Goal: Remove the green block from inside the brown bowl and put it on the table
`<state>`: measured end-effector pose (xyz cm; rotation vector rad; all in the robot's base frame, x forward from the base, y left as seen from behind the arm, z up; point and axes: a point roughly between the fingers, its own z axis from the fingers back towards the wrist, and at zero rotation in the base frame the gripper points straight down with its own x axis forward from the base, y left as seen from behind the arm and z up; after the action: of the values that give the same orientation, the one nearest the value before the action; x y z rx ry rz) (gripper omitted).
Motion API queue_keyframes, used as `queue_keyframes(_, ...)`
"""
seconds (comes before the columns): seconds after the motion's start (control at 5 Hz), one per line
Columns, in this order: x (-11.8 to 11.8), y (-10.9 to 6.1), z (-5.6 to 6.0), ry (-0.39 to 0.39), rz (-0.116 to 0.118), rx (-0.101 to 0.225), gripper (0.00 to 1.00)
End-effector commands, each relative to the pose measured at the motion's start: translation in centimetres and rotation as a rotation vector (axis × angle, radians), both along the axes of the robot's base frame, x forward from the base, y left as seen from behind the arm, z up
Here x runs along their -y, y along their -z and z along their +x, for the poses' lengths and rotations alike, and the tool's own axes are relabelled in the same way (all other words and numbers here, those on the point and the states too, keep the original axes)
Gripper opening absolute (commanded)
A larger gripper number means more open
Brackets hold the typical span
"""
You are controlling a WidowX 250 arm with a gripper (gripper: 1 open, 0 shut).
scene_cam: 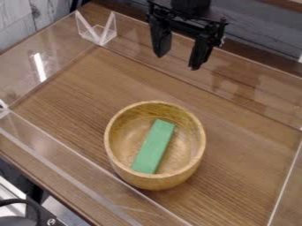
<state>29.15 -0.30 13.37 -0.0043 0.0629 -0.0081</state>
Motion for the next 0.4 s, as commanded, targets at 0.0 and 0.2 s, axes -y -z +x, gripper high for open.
queue_keyframes(0.0,0.4,0.4,-1.0,-0.004,0.002,-0.006,1.00)
queue_keyframes(0.2,1.1,0.4,-3.4,-0.014,0.009,0.031,1.00)
